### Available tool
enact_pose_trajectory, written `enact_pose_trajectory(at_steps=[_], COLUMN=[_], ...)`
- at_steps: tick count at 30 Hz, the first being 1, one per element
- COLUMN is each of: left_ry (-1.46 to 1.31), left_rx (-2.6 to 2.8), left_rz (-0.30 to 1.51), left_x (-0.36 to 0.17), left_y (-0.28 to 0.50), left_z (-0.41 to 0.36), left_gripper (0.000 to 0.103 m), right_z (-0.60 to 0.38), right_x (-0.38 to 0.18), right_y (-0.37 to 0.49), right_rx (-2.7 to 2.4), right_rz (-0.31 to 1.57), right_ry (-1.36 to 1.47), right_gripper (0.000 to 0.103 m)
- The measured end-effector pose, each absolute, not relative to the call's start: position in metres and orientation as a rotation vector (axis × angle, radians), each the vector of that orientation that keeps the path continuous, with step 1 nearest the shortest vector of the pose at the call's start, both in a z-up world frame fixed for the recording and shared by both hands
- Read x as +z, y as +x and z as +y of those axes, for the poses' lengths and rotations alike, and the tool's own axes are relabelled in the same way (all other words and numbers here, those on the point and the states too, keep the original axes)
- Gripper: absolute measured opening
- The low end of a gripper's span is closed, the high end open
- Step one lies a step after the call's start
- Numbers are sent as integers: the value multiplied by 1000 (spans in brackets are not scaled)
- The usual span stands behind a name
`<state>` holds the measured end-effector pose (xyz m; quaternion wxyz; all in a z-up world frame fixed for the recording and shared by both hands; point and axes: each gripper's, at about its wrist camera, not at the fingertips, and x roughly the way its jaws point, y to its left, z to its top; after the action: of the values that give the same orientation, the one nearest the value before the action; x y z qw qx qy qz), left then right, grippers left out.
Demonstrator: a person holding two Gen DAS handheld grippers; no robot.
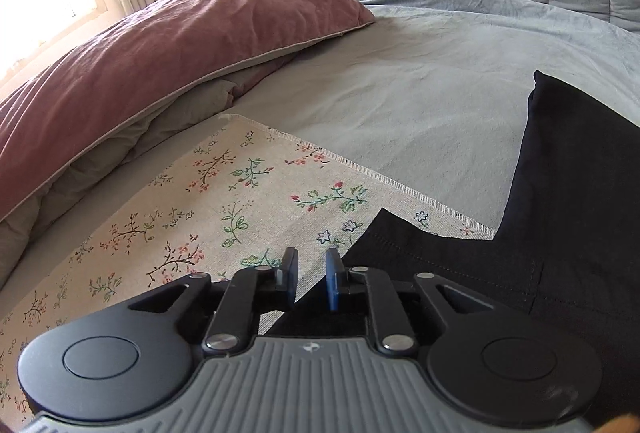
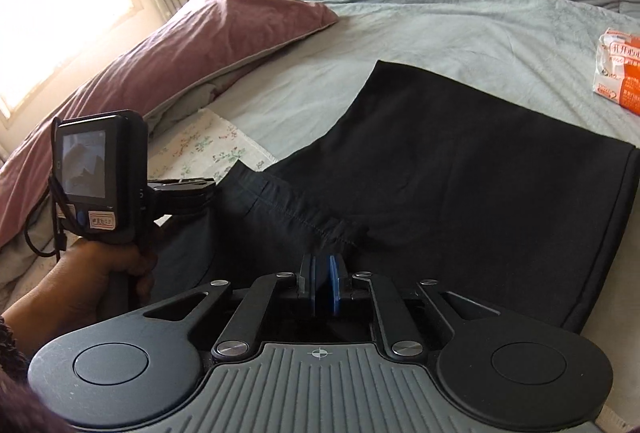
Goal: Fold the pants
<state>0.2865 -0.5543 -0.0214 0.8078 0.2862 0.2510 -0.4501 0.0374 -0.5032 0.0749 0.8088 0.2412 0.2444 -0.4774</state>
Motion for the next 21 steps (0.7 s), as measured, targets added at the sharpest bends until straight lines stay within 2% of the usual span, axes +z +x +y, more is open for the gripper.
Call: enact_pose_trajectory(at_steps=[1,3,5,8,11,16,21], left_ry=[591,558,542,528,503,441,410], left_rx=[-964,-948,-916,-874,-806,-706,-618], left_rz=[541,543,554,557,563,603,669], left_x=[-14,4,21,44,64,76,52], left_y=[288,291,295,301,307,302,291], left_z=[-548,-525,-498,-446,-385,-280,-198], left_gripper=[43,50,63,73,81,88,90], right_z=[-503,-502,-500,-496,-484,-453,-412], right_x=[79,88,93,97,100,93,69], right_y=[35,28,26,28,37,61,99], right_rx=[-1018,-983,-944,-884,-823,-722,-600], right_rz=[508,478,471,479,508,595,665], right_ry=[504,508,510,514,485,383,316], right_gripper=[34,53,53,53,64,66,66])
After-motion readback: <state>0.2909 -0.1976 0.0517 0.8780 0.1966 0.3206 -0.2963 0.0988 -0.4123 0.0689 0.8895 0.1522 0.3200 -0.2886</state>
